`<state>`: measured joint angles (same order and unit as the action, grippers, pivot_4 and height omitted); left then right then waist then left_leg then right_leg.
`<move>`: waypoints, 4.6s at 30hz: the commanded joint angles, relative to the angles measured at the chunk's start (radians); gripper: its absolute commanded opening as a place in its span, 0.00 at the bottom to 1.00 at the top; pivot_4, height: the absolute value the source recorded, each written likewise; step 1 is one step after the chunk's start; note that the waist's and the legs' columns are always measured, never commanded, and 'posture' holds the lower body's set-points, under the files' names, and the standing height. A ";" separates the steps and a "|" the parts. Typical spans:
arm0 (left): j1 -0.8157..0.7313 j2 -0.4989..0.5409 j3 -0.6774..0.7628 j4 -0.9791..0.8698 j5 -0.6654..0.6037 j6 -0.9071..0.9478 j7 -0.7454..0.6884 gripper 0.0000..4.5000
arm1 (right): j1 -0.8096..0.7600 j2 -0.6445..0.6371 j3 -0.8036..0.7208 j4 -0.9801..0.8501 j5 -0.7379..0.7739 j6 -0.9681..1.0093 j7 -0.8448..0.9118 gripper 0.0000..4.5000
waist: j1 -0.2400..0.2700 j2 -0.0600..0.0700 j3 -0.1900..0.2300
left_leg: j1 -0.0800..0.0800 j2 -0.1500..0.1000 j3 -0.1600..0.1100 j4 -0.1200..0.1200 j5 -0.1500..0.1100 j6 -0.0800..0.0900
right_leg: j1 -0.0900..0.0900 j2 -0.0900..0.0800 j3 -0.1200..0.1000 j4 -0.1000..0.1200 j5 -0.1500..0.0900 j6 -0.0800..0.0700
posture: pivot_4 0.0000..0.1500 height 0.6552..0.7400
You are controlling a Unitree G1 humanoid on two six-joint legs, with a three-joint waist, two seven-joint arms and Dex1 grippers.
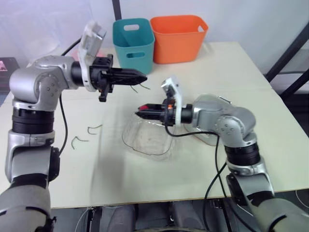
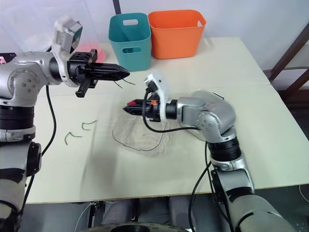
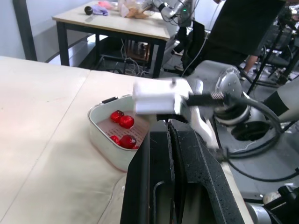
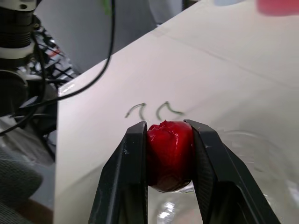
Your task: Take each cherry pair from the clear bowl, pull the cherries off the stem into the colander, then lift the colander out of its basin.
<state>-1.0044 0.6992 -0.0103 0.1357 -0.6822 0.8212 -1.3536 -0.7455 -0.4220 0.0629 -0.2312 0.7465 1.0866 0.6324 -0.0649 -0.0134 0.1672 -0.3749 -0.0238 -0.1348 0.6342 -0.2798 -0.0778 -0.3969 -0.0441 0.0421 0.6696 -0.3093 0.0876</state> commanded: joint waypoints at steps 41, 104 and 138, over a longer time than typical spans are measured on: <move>0.316 0.137 0.268 0.005 0.019 0.099 0.240 0.00 | -0.115 -0.191 -0.047 -0.194 0.091 -0.018 0.173 0.99 | -0.008 0.000 0.000 | 0.001 0.005 0.000 -0.003 -0.001 0.001 | -0.002 0.002 0.003 -0.001 0.001 0.001 | 1.00 1.00; 0.360 0.270 0.060 -0.401 0.004 -0.103 0.098 0.99 | 0.038 -0.761 -0.051 -0.153 -0.068 0.105 0.348 1.00 | 0.021 0.004 0.003 | 0.001 0.003 0.017 -0.003 -0.003 0.005 | -0.002 0.002 0.007 -0.006 0.002 0.001 | 1.00 1.00; 0.354 0.174 -0.037 -0.627 -0.006 -0.098 0.170 1.00 | 0.072 -0.633 0.154 -0.234 -0.184 0.211 0.161 0.05 | 0.019 0.003 0.003 | 0.002 0.003 0.017 0.000 -0.003 0.005 | 0.000 0.002 0.007 -0.004 0.002 0.002 | 1.00 1.00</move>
<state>-0.6398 0.8681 -0.0666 -0.4660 -0.6705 0.7209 -1.1889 -0.6500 -1.0571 0.2297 -0.4476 0.5626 1.3085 0.7888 -0.0457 -0.0101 0.1700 -0.3728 -0.0212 -0.1182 0.6345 -0.2827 -0.0725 -0.3971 -0.0425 0.0491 0.6653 -0.3069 0.0895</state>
